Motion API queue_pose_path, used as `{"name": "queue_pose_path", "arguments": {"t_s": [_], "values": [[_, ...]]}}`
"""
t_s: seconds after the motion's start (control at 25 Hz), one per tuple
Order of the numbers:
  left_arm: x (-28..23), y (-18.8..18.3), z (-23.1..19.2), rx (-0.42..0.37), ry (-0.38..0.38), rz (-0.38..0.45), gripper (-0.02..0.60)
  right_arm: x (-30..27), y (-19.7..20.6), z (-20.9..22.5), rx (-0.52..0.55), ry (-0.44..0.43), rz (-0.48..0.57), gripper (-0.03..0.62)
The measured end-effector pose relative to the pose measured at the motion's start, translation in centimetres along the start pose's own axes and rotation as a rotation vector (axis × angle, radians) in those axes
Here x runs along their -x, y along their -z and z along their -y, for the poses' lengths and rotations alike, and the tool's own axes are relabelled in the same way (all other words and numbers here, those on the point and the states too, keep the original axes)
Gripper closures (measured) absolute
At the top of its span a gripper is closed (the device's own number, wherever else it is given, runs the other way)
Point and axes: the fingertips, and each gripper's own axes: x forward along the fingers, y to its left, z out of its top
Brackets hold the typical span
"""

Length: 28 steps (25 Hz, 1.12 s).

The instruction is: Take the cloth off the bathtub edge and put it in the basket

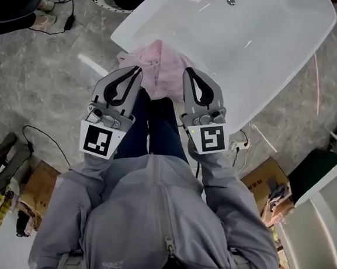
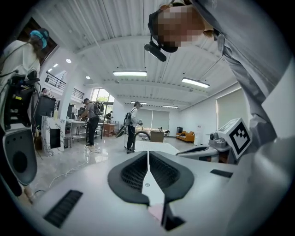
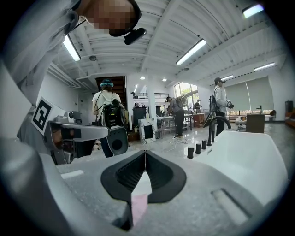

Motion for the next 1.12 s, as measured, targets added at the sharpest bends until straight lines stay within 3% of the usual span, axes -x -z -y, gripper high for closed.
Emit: {"name": "queue_pose_path", "arguments": {"t_s": [0.44, 1.0, 1.08, 1.12], "values": [[-2.1, 8.2, -0.2, 0.055, 0.023, -0.093, 0.566, -1.0, 8.0, 1.4, -0.036, 0.011, -0.098, 0.589], [-2.5, 16.8, 0.2, 0.143, 0.061, -0.244, 0.565, -1.3, 14.5, 1.9, -0.136, -0.001, -0.224, 0.579], [-2.8, 17.8, 0.2, 0.152, 0.072, -0.264, 0.558, -1.2, 15.7, 2.1, -0.166, 0.010, -0.256, 0.571], [-2.9, 18.3, 0.1, 0.157, 0.076, -0.269, 0.524, -1.0, 16.3, 2.2, -0.182, 0.015, -0.271, 0.560]]}}
